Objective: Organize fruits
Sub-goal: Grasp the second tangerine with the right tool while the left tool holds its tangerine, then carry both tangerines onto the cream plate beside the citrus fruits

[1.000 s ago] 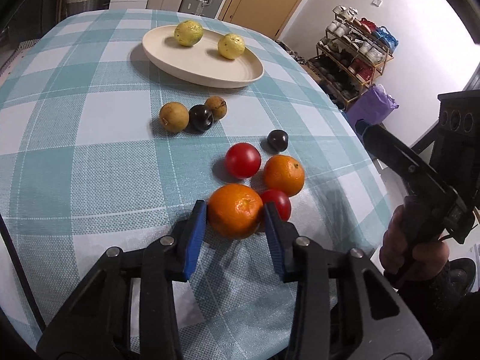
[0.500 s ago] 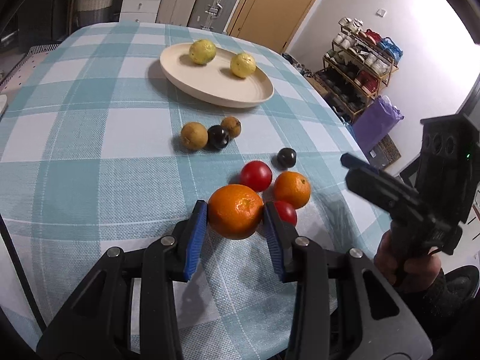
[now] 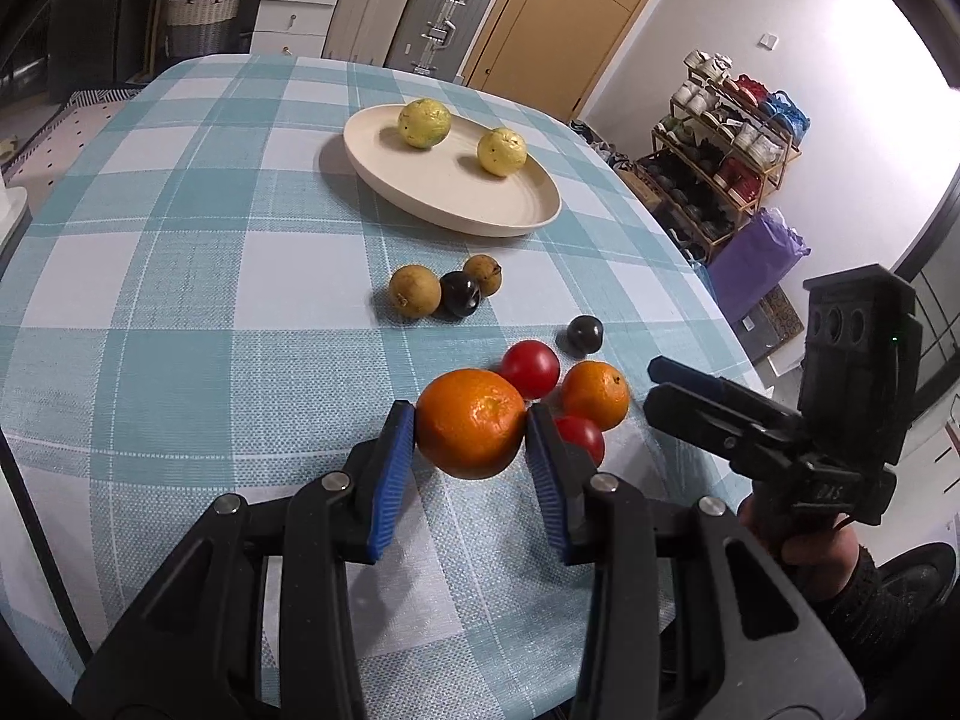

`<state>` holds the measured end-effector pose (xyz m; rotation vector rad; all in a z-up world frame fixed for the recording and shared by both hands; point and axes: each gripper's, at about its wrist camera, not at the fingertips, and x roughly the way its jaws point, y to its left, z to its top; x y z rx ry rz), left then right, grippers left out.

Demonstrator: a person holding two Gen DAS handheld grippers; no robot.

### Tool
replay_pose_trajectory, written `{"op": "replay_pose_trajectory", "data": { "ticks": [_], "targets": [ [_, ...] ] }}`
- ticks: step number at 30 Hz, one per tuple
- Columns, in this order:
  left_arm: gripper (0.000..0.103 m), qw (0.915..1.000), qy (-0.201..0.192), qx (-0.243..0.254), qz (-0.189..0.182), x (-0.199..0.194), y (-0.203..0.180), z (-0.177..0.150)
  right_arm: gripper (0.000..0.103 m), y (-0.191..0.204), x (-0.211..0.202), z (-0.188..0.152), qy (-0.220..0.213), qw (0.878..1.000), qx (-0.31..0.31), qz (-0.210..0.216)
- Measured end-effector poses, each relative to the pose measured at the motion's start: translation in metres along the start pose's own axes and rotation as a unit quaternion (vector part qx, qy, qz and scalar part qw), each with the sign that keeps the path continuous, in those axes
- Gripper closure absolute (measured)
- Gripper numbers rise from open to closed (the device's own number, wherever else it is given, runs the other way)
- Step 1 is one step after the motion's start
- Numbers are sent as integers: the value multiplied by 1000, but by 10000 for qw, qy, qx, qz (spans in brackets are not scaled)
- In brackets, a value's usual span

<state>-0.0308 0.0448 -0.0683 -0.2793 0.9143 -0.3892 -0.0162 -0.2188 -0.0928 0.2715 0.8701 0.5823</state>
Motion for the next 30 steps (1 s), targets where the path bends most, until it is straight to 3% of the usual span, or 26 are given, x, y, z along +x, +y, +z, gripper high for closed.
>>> {"op": "replay_pose_trajectory", "data": {
  "ticks": [2, 5, 9, 11, 14, 22, 30],
  "targets": [
    [68, 10000, -2, -22, -15, -1, 1, 0, 18, -3, 4, 0, 78, 9999, 134, 63],
    [68, 10000, -7, -28, -12, -2, 2, -1, 23, -4, 8, 1, 169, 9997, 189, 37],
    [68, 10000, 6, -48, -21, -2, 3, -1, 37, -1, 14, 0, 294, 9995, 149, 21],
    [68, 10000, 1, -44, -16, -2, 3, -1, 51, -2, 19, 0, 403, 9988, 234, 116],
    [68, 10000, -2, -41, -13, -2, 3, -1, 61, -5, 22, -1, 440, 9985, 311, 129],
    [68, 10000, -35, -57, -30, 1, 4, 7, 64, -16, 14, 3, 227, 9983, 500, 202],
    [68, 9999, -128, -25, -20, 4, 1, 35, 64, -18, -5, 25, -165, 9984, 449, 298]
  ]
}}
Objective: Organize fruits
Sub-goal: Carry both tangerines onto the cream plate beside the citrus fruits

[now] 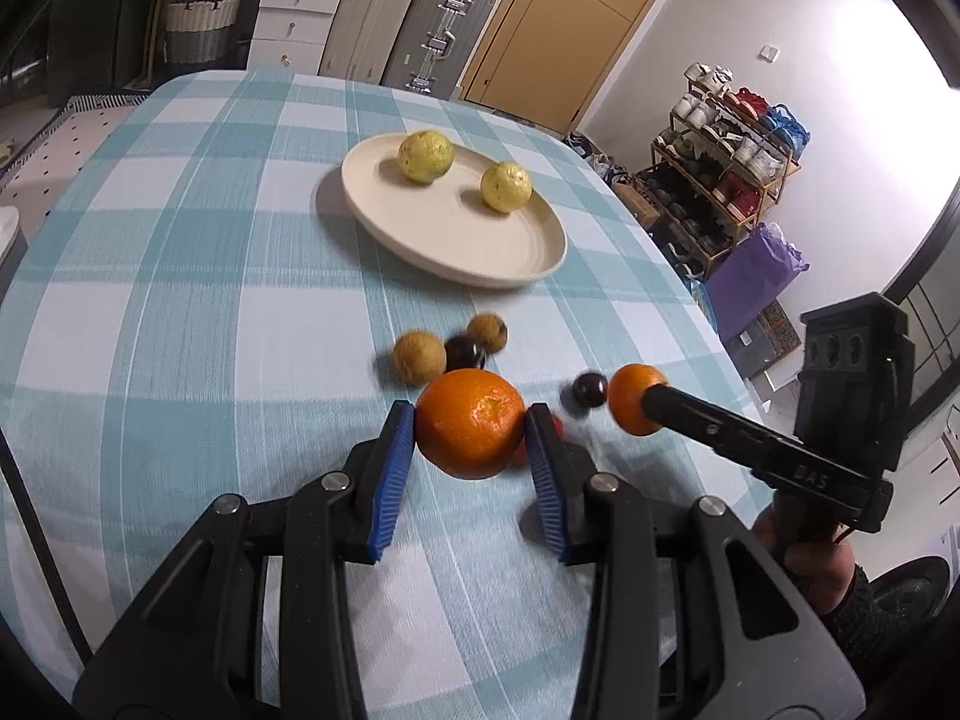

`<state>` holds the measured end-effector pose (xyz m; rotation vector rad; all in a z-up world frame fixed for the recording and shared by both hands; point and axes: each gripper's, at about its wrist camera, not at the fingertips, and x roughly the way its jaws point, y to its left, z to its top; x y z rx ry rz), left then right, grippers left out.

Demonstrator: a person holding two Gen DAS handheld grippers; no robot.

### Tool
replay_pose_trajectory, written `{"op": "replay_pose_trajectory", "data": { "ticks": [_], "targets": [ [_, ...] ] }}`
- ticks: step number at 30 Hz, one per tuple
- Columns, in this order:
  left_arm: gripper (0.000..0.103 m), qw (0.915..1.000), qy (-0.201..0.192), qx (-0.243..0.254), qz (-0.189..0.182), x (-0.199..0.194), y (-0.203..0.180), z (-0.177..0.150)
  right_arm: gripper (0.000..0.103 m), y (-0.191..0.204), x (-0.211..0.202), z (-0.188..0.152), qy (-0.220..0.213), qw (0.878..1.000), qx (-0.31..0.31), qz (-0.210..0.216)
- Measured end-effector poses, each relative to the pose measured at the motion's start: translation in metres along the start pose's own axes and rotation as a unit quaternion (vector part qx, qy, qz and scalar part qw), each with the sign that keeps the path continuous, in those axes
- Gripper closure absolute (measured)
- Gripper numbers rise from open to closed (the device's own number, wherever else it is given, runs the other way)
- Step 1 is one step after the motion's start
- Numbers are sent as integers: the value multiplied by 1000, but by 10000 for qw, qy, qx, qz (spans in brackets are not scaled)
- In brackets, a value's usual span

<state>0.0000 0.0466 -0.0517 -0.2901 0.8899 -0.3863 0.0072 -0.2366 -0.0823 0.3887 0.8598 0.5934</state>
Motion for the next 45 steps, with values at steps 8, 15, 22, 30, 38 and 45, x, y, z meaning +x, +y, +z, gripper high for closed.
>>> {"op": "replay_pose_trajectory", "data": {
  "ticks": [8, 15, 22, 30, 38, 45],
  "targets": [
    [68, 9999, -164, -20, 12, 10, 5, 47, 64, 0, 1, 46, -254, 9996, -146, 50],
    [68, 9998, -201, -6, 48, 28, 13, 89, 64, 1, 20, 85, -327, 9990, -282, 117],
    [68, 9997, -178, -85, 105, 56, 29, 128, 64, 4, 49, 115, -255, 9988, -377, 187],
    [68, 9998, -115, -138, 134, 88, 43, 162, 64, -3, 87, 144, -73, 9992, -317, 232],
    [68, 9997, 54, -143, 204, 121, 53, 182, 64, -16, 118, 164, 101, 9996, -193, 174],
    [68, 9995, 180, -147, 226, 143, 60, 192, 64, -15, 141, 166, 287, 9990, -330, 62]
  ]
}}
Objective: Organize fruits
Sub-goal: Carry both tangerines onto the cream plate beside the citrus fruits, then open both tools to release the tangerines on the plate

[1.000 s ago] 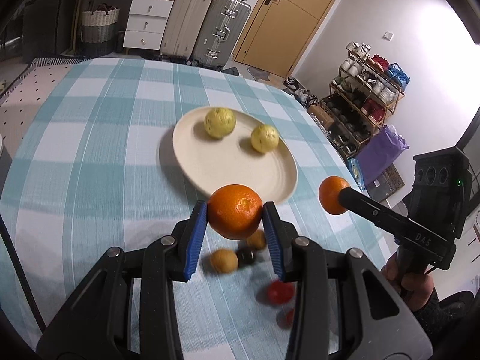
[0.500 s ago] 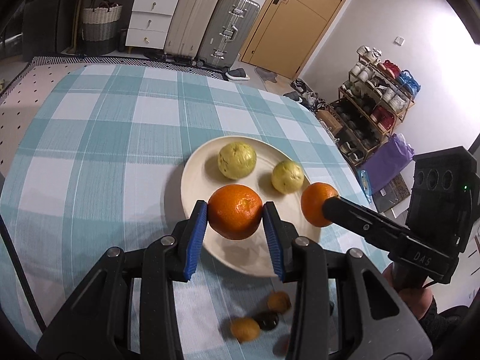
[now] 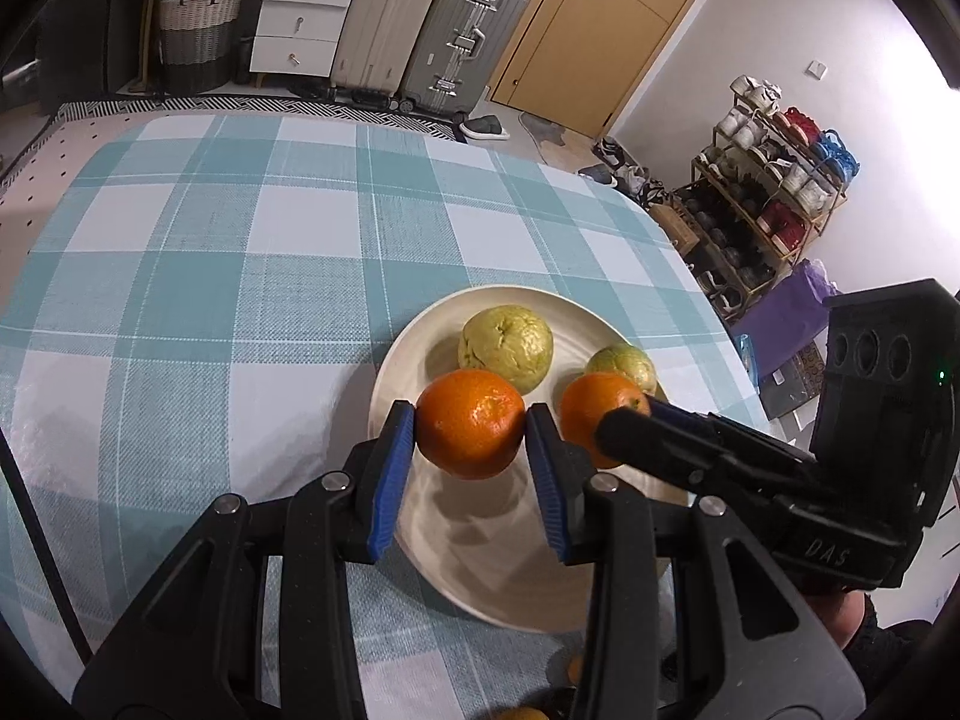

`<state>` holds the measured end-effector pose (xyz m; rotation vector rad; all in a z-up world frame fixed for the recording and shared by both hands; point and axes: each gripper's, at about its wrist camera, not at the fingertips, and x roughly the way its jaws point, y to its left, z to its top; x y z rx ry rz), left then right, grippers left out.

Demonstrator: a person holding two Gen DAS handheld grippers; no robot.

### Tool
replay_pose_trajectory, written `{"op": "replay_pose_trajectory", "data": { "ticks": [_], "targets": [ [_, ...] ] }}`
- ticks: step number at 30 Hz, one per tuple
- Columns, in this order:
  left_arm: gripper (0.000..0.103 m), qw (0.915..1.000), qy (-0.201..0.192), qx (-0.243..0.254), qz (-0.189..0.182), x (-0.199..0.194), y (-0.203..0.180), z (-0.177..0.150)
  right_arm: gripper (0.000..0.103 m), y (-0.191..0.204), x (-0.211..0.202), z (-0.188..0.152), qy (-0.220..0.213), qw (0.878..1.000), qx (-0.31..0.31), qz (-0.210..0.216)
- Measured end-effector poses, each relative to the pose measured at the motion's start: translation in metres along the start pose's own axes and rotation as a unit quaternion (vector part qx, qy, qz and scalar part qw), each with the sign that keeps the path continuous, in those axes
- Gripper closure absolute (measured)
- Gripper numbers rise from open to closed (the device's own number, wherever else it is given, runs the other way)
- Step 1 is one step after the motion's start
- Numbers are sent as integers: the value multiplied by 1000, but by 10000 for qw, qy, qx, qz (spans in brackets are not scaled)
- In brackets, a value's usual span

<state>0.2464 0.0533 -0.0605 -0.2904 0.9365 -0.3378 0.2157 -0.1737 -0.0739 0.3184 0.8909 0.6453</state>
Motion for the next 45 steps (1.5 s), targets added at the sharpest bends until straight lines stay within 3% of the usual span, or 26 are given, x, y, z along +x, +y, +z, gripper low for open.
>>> {"op": "replay_pose_trajectory", "data": {
  "ticks": [16, 20, 25, 29, 35, 41, 43, 45],
  "targets": [
    [68, 9998, 88, -100, -119, 21, 7, 3, 63, -4, 14, -3, 102, 9998, 10, -169],
    [68, 9998, -24, -85, -181, 16, 4, 6, 52, 3, 10, -2, 6, 9999, -142, -60],
    [65, 9999, -49, -4, -125, 7, -2, 8, 51, 7, -4, -2, -185, 9995, -229, -140],
    [61, 9999, -121, -9, -88, -7, -5, 4, 40, 7, -22, -7, -329, 9990, -243, -201],
    [58, 9996, -256, 103, 19, -34, -18, -11, 34, 4, -55, -21, -556, 9978, -172, -304],
    [50, 9987, -420, 256, 125, -63, -37, -31, 23, 7, -83, -35, -757, 9963, -164, -382],
    [42, 9983, -471, 310, 170, -70, -43, -39, 21, 9, -92, -40, -810, 9957, -182, -418],
    [42, 9979, -487, 389, 171, -78, -50, -48, 18, 11, -100, -45, -857, 9952, -205, -428]
  ]
}}
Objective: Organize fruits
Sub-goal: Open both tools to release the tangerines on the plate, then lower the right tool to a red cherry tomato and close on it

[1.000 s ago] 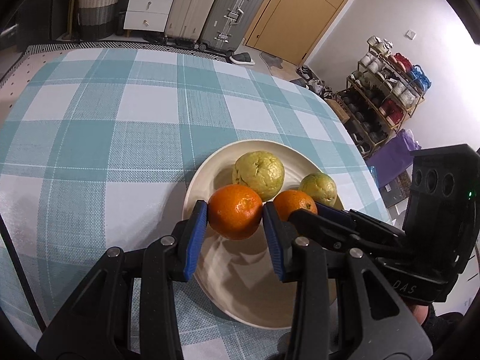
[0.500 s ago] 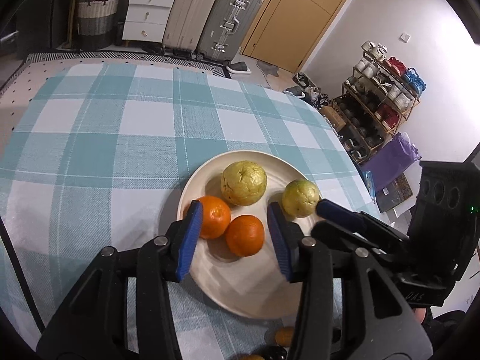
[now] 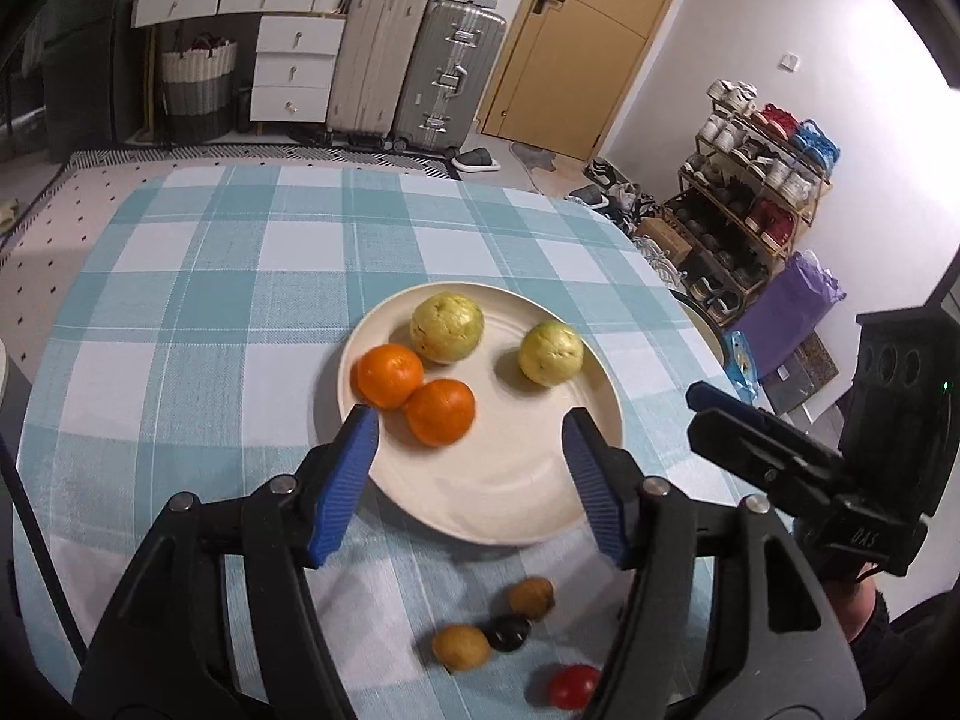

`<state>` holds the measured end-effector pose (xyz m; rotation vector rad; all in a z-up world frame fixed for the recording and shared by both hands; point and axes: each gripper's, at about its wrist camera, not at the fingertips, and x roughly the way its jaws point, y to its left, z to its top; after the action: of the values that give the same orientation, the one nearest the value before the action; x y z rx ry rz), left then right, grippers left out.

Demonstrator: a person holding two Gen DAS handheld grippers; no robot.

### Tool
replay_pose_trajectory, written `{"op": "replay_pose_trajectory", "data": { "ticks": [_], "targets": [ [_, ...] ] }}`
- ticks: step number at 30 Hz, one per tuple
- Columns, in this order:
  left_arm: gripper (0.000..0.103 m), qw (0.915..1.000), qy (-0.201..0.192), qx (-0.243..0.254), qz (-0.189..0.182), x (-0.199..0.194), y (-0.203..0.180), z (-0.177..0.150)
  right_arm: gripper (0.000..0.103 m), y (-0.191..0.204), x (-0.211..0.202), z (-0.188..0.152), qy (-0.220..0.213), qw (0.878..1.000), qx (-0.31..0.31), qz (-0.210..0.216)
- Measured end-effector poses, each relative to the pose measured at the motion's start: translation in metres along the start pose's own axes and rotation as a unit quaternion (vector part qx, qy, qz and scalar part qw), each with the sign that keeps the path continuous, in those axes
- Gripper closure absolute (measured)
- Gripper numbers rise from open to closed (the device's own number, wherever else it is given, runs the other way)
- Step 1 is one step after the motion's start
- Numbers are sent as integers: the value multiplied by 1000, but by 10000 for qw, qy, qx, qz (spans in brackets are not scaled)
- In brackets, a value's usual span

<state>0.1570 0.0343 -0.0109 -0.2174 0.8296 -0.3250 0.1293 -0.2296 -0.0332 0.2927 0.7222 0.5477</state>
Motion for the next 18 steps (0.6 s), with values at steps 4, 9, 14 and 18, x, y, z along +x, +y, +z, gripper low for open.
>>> {"op": "replay_pose_trajectory", "data": {
  "ticks": [4, 9, 14, 18],
  "targets": [
    [36, 10000, -68, 9, 44, -14, -8, -10, 12, 5, -19, -8, -127, 9999, -78, -21],
    [23, 9998, -175, 50, 126, -33, -18, -26, 7, 7, -36, -19, -187, 9998, -71, -68],
    [22, 9996, -199, 57, 203, -46, -23, -43, 7, 11, -49, -32, -174, 9997, -133, -137],
    [21, 9995, -222, -27, 204, -54, -23, -58, 7, 16, -56, -44, -121, 9996, -216, -160]
  ]
}}
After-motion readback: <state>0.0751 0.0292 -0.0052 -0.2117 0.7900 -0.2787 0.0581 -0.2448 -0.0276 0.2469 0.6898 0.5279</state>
